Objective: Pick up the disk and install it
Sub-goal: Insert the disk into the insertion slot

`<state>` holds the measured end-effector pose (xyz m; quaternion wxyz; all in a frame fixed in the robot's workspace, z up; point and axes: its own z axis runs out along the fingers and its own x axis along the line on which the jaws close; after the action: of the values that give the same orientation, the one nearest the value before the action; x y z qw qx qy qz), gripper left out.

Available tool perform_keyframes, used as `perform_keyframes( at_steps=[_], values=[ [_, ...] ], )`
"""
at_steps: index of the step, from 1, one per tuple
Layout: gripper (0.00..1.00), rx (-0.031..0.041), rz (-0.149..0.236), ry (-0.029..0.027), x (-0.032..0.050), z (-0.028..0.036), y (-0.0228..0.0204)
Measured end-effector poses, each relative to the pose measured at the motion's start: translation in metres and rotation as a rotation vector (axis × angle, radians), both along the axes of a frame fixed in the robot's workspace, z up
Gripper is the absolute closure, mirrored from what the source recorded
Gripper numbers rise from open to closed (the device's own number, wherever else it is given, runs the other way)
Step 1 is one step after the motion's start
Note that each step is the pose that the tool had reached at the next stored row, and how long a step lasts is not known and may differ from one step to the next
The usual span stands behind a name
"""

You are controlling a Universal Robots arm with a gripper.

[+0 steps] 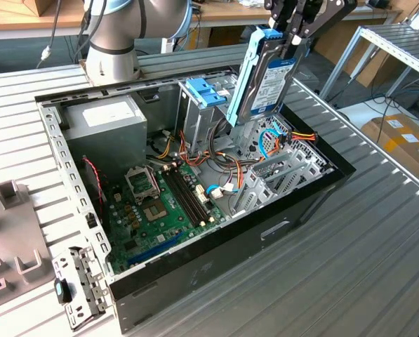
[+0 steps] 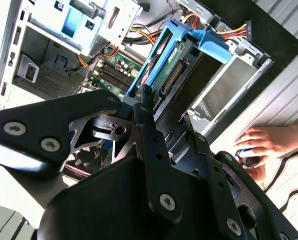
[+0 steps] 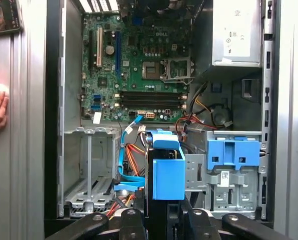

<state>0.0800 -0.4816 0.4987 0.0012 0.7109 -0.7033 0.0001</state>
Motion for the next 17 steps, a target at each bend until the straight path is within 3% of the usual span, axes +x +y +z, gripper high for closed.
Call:
perform_keyframes(
  at_steps=[3,4,10,17],
  values=[
    [0.65,0.0004,0.0,0.0,0.0001,0.0026,-0.0055],
    [0.65,0.0001,-0.001,0.0,0.0001,0.0031,-0.0098],
    [0.65,0.0001,-0.004,0.0,0.0002,0.0035,-0.0259],
    [0.65,0.0001,-0.009,0.0,0.0002,0.0034,-0.0512]
  ],
)
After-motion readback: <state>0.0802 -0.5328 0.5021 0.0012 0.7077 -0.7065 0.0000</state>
